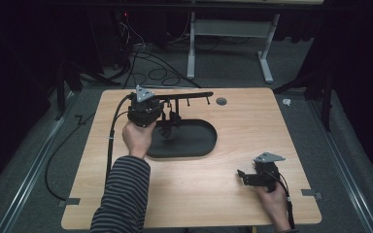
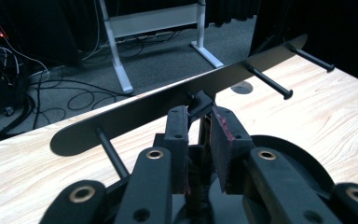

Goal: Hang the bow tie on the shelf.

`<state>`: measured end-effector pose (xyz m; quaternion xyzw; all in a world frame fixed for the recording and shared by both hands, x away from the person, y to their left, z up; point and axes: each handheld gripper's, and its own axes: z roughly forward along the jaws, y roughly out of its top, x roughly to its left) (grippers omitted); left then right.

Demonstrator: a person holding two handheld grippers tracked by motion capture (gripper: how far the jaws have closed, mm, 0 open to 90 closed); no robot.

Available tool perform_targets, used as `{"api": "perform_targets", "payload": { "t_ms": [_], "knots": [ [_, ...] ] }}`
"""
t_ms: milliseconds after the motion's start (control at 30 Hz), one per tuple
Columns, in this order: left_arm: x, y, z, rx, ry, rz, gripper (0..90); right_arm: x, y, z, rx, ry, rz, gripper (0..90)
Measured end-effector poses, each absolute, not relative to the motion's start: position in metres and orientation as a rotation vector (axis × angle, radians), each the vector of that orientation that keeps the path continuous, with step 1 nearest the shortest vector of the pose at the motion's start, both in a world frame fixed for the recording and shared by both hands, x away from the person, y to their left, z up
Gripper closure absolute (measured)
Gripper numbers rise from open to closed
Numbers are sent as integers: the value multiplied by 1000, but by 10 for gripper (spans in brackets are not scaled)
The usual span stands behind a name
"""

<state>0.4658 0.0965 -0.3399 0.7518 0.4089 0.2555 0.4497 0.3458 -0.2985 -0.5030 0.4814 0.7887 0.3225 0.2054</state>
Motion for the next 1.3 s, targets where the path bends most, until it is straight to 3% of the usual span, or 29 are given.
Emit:
{"api": "perform_targets", "payload": {
  "t_ms": [667, 1300],
  "knots": [
    [444, 112, -334, 1824, 1005, 554, 659, 346, -298, -503, 1342, 2198, 899, 172],
    [425, 134, -337, 1810, 1036, 574, 601, 346, -298, -503, 1339, 2202, 901, 172]
  ]
}}
